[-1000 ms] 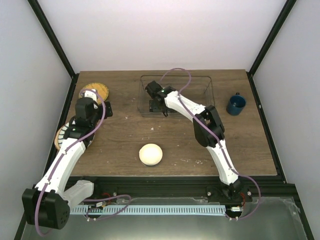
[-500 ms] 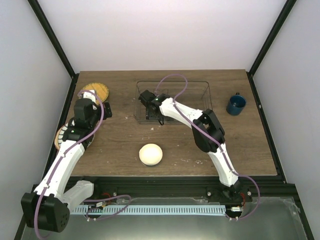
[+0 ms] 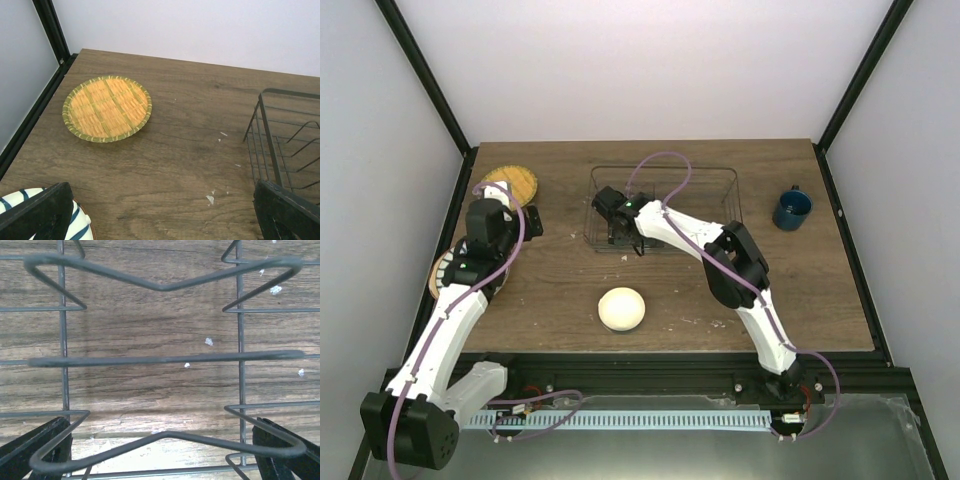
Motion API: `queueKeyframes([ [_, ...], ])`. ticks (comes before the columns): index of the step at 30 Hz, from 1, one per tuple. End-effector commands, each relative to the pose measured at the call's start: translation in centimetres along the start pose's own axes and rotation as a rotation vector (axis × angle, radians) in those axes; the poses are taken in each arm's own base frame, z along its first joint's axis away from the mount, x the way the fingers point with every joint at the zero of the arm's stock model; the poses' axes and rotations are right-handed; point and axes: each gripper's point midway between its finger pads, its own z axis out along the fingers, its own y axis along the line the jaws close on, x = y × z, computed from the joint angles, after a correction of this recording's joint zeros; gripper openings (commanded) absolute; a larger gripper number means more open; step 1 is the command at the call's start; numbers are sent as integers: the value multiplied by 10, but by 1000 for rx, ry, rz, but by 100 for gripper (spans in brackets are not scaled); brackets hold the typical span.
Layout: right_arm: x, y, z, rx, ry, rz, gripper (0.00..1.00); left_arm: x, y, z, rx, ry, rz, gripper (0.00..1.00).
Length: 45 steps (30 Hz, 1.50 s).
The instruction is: Load the mixed dishes into the dish rack
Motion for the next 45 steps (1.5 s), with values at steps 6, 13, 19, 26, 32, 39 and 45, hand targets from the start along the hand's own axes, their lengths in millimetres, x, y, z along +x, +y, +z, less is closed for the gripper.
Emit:
queueKeyframes([
  [6,-9,-6,-49,-21,-49,-66,100,0,-2,0,7,9,-7,100],
  [13,-34,6,-99,-130,-162,-129,100,-4,-3,-3,11,3,-15,100],
  [19,-65,-9,-146,-114,-312,-169,100,-13,2,-4,-28,-6,-54,100],
  [26,-72,-80,-194,91,-484,-152,100,-13,-9,19,-21,102,-86,100],
  [32,-50,-128,-212,9,-639,-126,100,-5,-38,23,106,159,-68,100],
  [39,-48,-192,-207,-225,-661,27,100,-7,-55,10,161,130,-83,100],
  [45,-65,-242,-150,-166,-519,114,100,1,-53,7,167,130,-84,100],
])
